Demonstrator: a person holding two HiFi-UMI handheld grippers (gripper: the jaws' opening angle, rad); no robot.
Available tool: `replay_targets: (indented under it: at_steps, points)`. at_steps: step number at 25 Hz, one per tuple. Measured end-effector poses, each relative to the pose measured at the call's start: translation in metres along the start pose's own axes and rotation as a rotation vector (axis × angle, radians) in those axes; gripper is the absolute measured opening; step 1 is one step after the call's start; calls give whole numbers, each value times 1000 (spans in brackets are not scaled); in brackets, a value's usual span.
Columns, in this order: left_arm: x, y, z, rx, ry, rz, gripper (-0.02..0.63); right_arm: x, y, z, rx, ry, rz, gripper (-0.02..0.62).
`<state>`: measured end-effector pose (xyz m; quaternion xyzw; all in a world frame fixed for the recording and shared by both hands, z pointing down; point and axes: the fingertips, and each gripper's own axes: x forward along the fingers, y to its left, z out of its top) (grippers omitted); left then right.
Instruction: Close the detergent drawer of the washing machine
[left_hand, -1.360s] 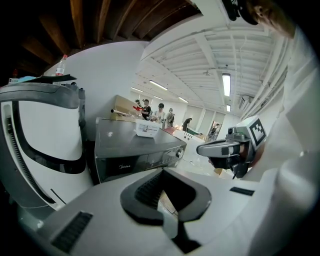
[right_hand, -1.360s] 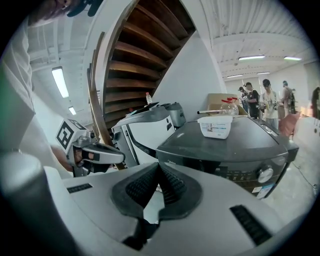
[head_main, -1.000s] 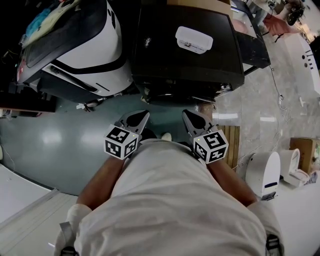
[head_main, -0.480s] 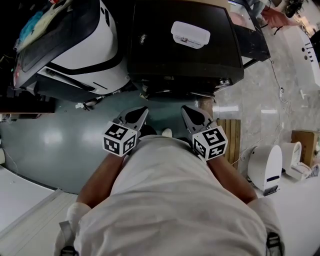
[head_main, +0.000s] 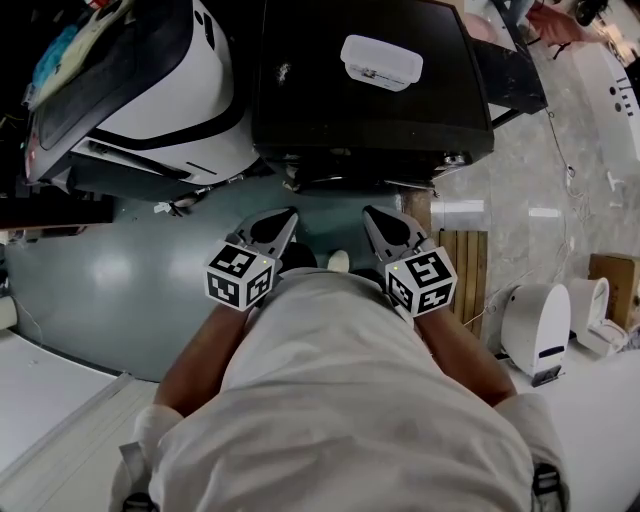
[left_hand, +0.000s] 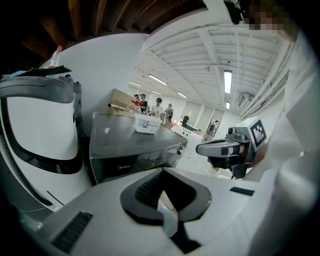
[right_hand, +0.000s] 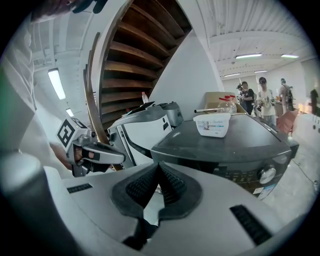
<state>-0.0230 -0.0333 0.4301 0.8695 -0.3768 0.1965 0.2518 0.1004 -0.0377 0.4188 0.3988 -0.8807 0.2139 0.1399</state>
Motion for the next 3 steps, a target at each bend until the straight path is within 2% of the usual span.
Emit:
replay_targets:
  at_steps: [3]
  points:
    - [5, 2, 0, 1, 7, 2, -3, 5, -6, -3, 6, 5, 1, 5]
